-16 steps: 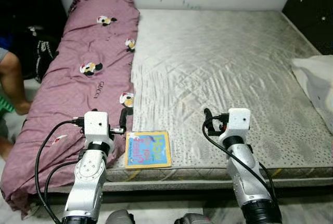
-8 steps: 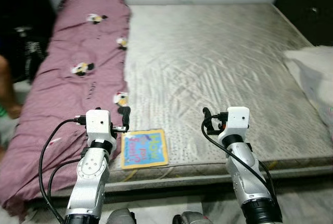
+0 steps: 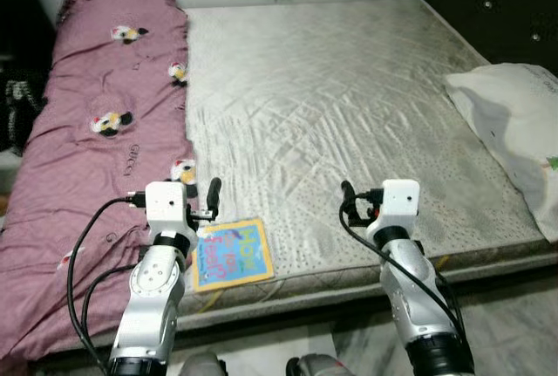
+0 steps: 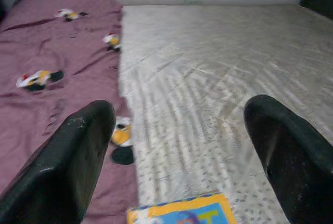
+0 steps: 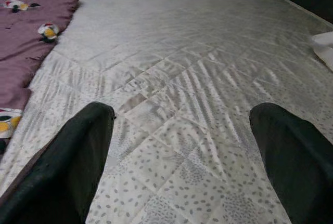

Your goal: Clean up the room

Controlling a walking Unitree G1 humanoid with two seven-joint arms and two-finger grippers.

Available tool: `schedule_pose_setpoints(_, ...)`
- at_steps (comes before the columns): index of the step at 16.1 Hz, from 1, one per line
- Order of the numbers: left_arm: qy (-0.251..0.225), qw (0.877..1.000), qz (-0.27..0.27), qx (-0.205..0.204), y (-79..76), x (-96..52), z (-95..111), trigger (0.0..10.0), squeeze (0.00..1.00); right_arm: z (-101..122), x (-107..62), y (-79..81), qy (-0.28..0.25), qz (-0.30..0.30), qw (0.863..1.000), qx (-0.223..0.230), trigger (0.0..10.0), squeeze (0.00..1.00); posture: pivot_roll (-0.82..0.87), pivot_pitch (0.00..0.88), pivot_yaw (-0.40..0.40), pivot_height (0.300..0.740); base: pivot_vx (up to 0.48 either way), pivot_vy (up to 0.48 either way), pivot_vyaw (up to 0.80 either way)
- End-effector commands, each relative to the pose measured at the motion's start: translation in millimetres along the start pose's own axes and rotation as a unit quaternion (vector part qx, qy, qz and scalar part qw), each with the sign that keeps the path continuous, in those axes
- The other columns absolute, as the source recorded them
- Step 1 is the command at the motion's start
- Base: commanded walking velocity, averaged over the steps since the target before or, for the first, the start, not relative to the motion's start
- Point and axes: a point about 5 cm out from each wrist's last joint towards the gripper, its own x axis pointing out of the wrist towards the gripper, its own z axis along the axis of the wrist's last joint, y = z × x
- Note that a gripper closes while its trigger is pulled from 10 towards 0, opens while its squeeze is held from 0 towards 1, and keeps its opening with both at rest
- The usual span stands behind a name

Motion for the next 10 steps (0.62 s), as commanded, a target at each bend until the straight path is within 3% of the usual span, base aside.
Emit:
schedule_pose_setpoints(1,0.007,1.000,0.007,0.000,4.0,-1.2,-1.2,10.0,0.00,3.7,0.7,0.0,-0.004,0.002,1.000,0.001,10.0,0.00,-0.02,0.067,-0.010,0.740,0.000,0.000,0.00)
schedule_pose_setpoints(4,0.014,1.000,0.009,-0.001,4.6,-0.5,-2.0,10.0,0.00,3.0,0.6,0.6,-0.002,0.003,1.000,0.001,10.0,0.00,-0.02,0.073,-0.010,0.740,0.000,0.000,0.00)
schedule_pose_setpoints(10,0.013,1.000,0.007,-0.002,3.9,1.0,-1.5,10.0,0.00,3.7,1.0,0.5,-0.003,0.004,1.000,0.001,10.0,0.00,-0.02,0.076,-0.011,0.740,0.000,0.475,0.00)
